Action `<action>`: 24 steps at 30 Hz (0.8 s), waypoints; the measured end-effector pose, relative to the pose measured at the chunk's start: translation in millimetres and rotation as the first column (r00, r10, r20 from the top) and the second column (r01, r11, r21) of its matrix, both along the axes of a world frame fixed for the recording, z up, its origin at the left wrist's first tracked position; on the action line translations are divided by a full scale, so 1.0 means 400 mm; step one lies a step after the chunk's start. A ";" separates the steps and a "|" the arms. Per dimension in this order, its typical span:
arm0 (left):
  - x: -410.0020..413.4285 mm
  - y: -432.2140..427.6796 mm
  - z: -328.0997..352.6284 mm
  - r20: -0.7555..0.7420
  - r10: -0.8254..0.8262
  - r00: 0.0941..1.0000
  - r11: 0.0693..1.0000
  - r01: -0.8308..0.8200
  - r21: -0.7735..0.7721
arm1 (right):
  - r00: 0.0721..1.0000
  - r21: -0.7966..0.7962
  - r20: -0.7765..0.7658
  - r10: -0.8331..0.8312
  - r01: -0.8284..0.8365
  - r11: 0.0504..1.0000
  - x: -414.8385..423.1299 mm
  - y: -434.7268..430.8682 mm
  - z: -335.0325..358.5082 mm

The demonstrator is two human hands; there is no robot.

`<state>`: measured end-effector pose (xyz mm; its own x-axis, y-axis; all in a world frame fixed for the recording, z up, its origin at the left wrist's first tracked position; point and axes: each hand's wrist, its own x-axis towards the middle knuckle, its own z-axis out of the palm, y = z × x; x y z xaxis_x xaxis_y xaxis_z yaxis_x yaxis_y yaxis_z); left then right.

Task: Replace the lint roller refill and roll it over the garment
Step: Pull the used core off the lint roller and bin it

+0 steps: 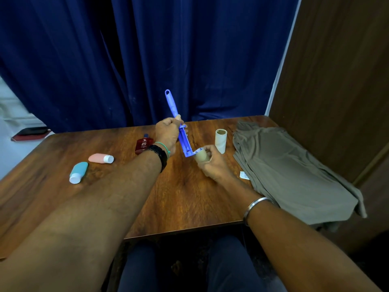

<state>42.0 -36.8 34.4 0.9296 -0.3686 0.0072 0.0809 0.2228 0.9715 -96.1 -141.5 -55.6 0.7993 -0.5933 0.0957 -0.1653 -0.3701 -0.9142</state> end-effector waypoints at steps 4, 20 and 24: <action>0.011 0.011 -0.003 0.011 0.005 1.000 1.000 -0.005 -0.005 | 0.999 0.027 0.037 -0.004 0.003 1.000 0.009 -0.010 0.008; -0.034 0.051 -0.113 0.291 -0.141 0.946 0.961 0.061 0.269 | 0.981 0.158 0.191 -0.039 0.008 0.987 0.045 0.006 0.063; -0.040 0.063 -0.136 0.261 -0.151 0.953 0.950 0.067 0.304 | 0.986 0.157 0.167 -0.020 -0.006 0.988 0.042 0.009 0.051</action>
